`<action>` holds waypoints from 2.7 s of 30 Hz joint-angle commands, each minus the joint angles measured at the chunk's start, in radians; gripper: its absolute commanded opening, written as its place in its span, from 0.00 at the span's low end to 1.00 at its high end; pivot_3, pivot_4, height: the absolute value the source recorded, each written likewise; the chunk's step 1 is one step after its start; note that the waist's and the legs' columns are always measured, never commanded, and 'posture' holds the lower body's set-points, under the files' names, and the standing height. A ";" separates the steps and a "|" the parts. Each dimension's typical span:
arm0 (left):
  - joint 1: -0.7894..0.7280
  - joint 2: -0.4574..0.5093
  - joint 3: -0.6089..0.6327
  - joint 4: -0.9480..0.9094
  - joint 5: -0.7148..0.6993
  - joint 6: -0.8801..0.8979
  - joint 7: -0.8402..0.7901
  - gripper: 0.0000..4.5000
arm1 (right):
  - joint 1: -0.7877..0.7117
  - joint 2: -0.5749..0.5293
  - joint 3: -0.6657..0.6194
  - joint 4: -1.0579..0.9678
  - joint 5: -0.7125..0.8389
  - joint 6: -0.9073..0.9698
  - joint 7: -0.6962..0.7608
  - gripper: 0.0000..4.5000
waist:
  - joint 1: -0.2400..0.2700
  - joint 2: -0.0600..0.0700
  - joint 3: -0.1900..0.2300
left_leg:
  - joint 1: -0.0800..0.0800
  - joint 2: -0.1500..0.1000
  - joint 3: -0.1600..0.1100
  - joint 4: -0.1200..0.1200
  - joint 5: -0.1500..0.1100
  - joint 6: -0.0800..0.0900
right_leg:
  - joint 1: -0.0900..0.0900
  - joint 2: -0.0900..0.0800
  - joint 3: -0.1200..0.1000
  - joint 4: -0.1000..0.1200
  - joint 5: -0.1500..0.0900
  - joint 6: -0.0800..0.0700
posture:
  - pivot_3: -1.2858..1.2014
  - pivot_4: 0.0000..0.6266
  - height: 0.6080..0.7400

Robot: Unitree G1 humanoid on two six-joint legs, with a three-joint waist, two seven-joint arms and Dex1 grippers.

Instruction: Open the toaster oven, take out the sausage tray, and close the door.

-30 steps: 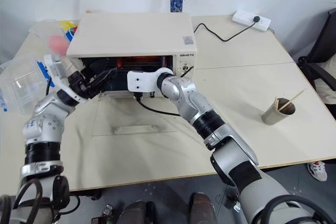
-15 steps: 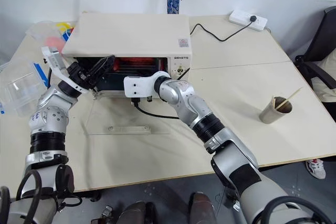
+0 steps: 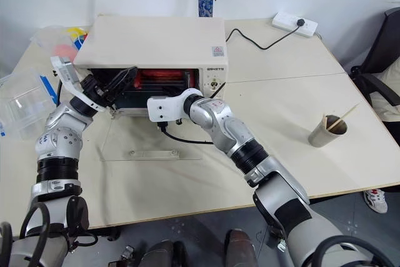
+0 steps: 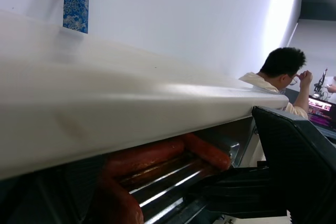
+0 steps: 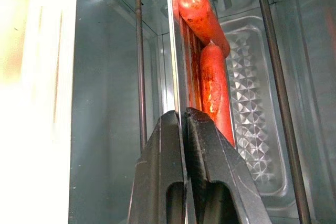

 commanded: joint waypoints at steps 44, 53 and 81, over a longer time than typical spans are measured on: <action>0.040 0.192 0.083 -0.097 -0.053 0.222 -0.047 1.00 | 0.307 -0.173 -0.056 -0.573 -0.044 -0.043 0.086 0.00 | 0.000 0.000 0.000 | -0.001 0.000 0.001 -0.003 0.000 0.000 | -0.003 0.000 0.000 -0.003 0.000 0.000 | 0.52 0.24 1.00; 0.062 0.181 0.021 -0.094 0.015 0.126 -0.088 1.00 | 0.268 -0.169 -0.065 -0.519 -0.034 -0.057 0.065 0.00 | -0.013 0.000 0.000 | -0.001 0.000 0.001 -0.004 0.000 0.000 | -0.003 0.000 0.000 -0.003 0.000 0.000 | 0.52 0.24 1.00; 0.163 0.288 -0.004 -0.228 -0.001 0.290 -0.137 1.00 | 0.225 -0.160 -0.072 -0.476 -0.027 -0.065 0.051 0.00 | 0.016 0.000 0.000 | -0.004 0.000 0.001 0.003 0.000 0.000 | -0.003 0.000 0.001 -0.001 0.000 0.000 | 0.52 0.24 1.00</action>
